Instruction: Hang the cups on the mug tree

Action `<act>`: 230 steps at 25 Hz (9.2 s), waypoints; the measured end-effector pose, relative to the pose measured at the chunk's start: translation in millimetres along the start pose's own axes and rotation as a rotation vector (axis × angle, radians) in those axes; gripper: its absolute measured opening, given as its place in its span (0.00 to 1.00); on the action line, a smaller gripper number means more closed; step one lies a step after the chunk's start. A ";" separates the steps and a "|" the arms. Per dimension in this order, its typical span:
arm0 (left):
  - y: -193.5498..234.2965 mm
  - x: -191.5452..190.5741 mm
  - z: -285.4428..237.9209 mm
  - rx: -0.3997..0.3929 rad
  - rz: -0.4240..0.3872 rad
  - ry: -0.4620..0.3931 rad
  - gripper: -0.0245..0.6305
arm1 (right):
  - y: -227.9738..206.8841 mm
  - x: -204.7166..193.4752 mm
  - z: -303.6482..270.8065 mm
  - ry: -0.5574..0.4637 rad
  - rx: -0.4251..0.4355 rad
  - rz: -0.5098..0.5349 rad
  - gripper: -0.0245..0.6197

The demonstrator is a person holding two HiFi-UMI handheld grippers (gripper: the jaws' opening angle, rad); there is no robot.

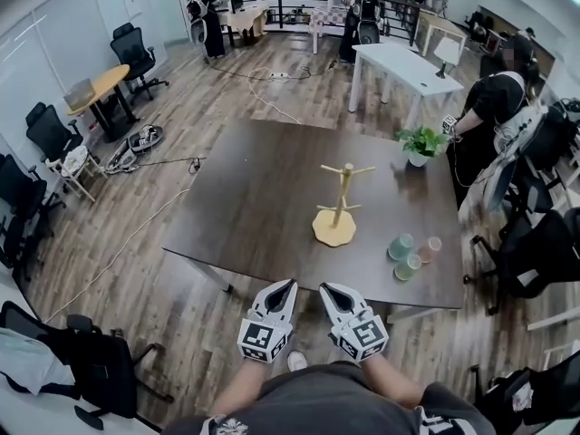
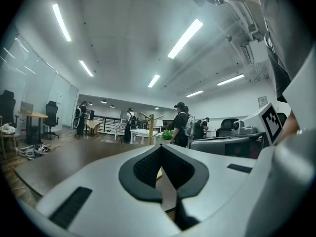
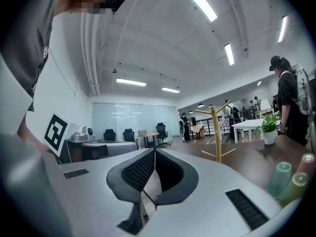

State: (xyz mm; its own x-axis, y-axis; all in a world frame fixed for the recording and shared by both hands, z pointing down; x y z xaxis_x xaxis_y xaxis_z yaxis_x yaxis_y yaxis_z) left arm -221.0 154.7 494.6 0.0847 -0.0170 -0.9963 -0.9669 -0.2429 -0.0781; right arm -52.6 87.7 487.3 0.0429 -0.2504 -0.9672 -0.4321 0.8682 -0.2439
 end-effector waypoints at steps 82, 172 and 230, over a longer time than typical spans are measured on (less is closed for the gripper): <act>-137.7 -64.1 -297.2 -0.546 -0.024 0.113 0.04 | -266.1 -38.5 126.4 0.024 -0.629 -0.070 0.08; -11.4 -54.9 -241.9 -0.113 -0.034 0.164 0.04 | -294.8 13.8 -42.0 -0.011 -0.353 -0.339 0.52; 24.7 -49.4 -215.3 -0.138 -0.045 0.175 0.04 | -301.1 -55.1 -100.1 -0.047 -0.261 -0.917 0.55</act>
State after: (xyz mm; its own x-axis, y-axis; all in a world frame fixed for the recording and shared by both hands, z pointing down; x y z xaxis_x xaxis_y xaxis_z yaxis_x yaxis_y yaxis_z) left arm -197.2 -59.2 549.8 0.1787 -0.1680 -0.9695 -0.9203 -0.3770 -0.1043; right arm -15.0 -202.8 621.2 0.4985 -0.7635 -0.4104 -0.3996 0.2178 -0.8905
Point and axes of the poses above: the fingertips, and each gripper's own axes: z backward along the fingers, y to its left, x out of its top, the point moved 9 cm from there along z, backward along the fingers, and after that the axes turned 8 degrees about -z, right-handed, at the moved point
